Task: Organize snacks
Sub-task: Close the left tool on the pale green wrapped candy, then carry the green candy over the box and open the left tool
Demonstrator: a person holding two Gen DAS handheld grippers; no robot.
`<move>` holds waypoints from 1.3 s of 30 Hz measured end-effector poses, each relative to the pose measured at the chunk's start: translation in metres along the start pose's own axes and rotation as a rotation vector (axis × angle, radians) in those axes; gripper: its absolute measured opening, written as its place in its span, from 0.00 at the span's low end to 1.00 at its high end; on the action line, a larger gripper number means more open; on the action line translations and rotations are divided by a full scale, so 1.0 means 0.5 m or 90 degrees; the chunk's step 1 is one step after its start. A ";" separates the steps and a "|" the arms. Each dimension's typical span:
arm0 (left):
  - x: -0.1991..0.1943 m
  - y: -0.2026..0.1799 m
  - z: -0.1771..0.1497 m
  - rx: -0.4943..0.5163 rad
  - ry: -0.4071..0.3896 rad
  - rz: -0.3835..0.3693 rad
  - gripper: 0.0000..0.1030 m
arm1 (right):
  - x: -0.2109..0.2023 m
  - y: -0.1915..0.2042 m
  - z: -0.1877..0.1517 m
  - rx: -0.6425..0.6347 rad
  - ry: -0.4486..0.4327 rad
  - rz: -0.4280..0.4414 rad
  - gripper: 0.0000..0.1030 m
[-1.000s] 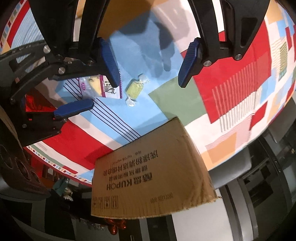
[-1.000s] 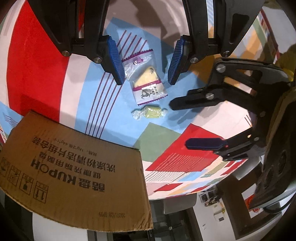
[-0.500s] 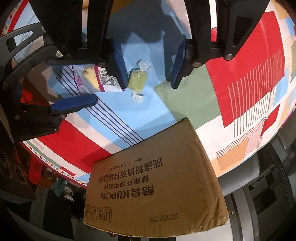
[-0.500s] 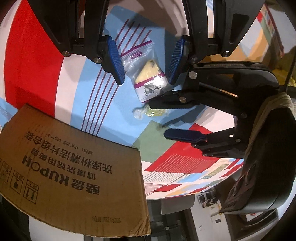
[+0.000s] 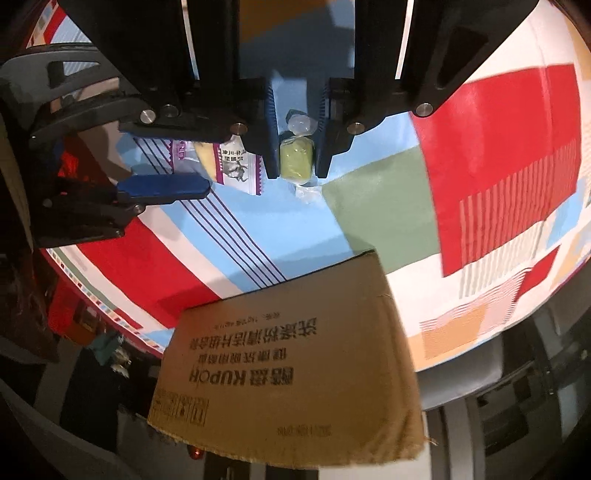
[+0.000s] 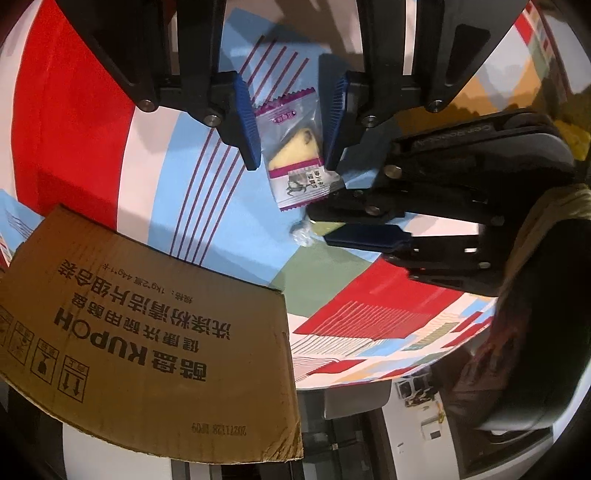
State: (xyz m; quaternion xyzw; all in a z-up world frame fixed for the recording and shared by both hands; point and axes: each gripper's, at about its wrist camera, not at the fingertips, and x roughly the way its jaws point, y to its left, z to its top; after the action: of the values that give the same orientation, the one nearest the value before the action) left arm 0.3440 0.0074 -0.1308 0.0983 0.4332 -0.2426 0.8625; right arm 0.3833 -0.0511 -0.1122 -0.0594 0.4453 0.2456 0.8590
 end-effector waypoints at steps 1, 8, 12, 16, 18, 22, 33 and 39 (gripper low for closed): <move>-0.008 0.000 -0.003 -0.007 -0.003 0.010 0.19 | -0.001 0.000 -0.001 0.001 -0.001 0.000 0.34; -0.051 -0.014 -0.011 -0.034 -0.023 0.043 0.19 | -0.028 -0.001 -0.007 0.028 -0.014 0.000 0.34; -0.085 -0.025 -0.014 -0.046 -0.042 0.057 0.19 | -0.064 0.000 -0.005 0.039 -0.038 -0.003 0.34; -0.119 -0.035 -0.009 -0.062 -0.054 0.061 0.19 | -0.107 0.003 -0.001 0.043 -0.064 -0.007 0.34; -0.135 -0.040 -0.004 -0.065 -0.060 0.064 0.19 | -0.130 0.003 0.002 0.047 -0.078 -0.010 0.34; -0.172 -0.055 0.008 -0.068 -0.081 0.071 0.19 | -0.183 0.001 0.007 0.055 -0.112 -0.020 0.34; -0.263 -0.097 0.064 -0.079 -0.148 0.075 0.19 | -0.317 -0.022 0.030 0.083 -0.203 -0.055 0.34; -0.296 -0.116 0.105 -0.076 -0.182 0.082 0.19 | -0.375 -0.037 0.048 0.093 -0.245 -0.071 0.34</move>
State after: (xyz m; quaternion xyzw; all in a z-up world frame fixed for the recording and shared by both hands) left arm 0.2765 -0.0133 0.0211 0.0386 0.3123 -0.1719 0.9335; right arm 0.3192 -0.1284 0.0488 0.0266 0.2861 0.1713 0.9424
